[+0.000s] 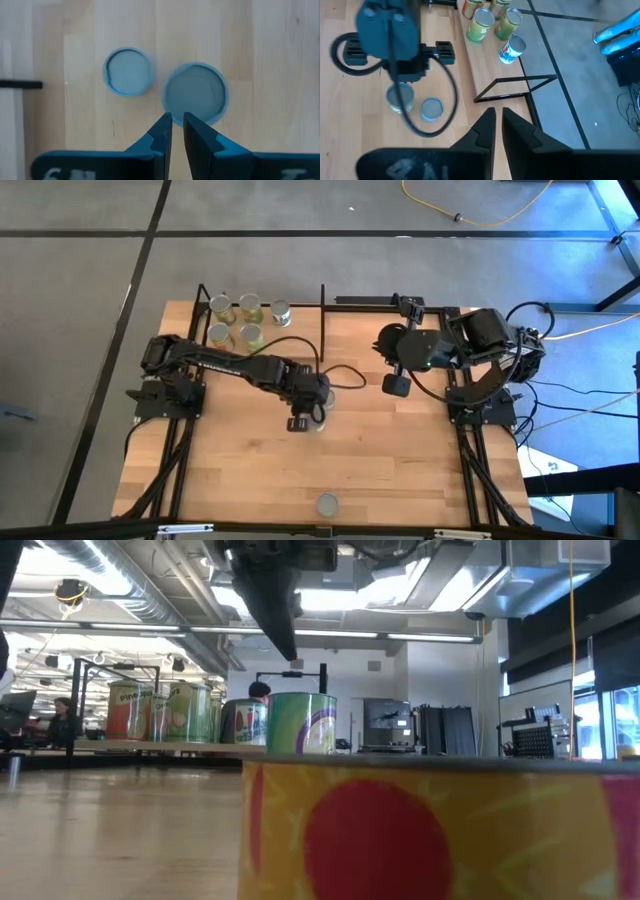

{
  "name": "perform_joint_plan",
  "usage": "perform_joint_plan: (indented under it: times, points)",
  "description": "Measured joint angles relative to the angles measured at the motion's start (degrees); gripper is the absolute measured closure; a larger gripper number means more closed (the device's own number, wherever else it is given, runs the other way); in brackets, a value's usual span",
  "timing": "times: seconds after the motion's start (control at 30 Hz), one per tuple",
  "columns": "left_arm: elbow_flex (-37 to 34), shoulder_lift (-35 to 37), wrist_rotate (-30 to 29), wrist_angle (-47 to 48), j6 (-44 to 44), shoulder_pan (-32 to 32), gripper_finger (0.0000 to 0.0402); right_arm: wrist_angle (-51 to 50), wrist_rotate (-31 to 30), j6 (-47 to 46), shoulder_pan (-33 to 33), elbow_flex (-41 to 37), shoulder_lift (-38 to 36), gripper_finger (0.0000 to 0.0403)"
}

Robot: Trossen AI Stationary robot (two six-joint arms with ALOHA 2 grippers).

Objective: Pick and place cans onto a shelf
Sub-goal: Put the canned chicken soup on the shelf

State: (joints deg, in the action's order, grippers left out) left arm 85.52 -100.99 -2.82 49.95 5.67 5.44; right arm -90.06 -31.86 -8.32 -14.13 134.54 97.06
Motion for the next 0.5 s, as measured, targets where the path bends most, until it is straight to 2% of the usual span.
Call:
perform_joint_plan:
  times: [0.23, 0.5]
  points:
    - [-0.13, -1.40, 2.48, -0.31, 14.25, -3.26, 0.0362, 0.04, 0.00, 1.29, 0.00, 0.00, 0.02, 0.0368]
    - [0.15, -2.63, 5.34, -1.40, 30.65, -4.08, 0.0362, 0.07, 0.39, 1.53, 0.01, 0.00, 0.02, 0.0368]
